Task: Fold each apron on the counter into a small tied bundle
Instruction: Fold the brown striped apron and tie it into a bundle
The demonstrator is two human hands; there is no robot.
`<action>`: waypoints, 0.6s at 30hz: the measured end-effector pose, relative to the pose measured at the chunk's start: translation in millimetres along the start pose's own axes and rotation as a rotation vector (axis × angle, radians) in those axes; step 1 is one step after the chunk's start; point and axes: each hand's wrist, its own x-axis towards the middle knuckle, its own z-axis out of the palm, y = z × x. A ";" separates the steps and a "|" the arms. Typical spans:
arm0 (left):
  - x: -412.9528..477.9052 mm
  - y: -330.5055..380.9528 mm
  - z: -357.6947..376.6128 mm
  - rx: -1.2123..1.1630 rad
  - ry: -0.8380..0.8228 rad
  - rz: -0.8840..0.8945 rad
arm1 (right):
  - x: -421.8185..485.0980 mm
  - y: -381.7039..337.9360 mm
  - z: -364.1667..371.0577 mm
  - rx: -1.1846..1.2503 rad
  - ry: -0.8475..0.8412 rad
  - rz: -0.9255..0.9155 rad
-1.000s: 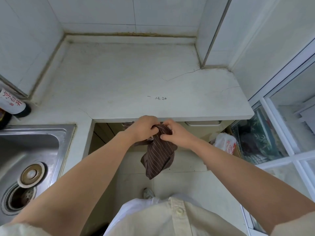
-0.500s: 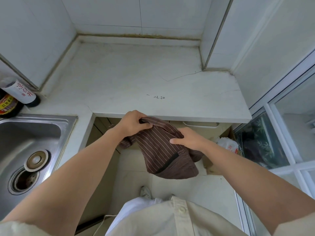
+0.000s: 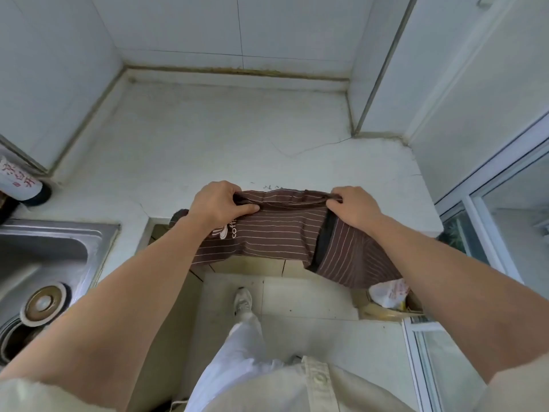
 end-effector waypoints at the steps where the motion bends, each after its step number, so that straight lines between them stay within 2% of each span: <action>1: 10.6 -3.8 -3.1 0.026 -0.007 0.013 | 11.8 -5.2 -4.0 -0.021 0.015 -0.006; 4: 49.2 -20.7 -13.4 0.094 -0.019 0.043 | 54.4 -20.9 -7.1 -0.026 0.006 -0.004; 13: 188.5 -110.6 -46.5 0.318 -0.169 -0.069 | 207.7 -84.8 26.9 -0.034 -0.161 0.024; 18: 233.5 -148.7 -48.4 0.533 -0.090 -0.098 | 258.3 -107.6 51.7 0.004 -0.254 0.039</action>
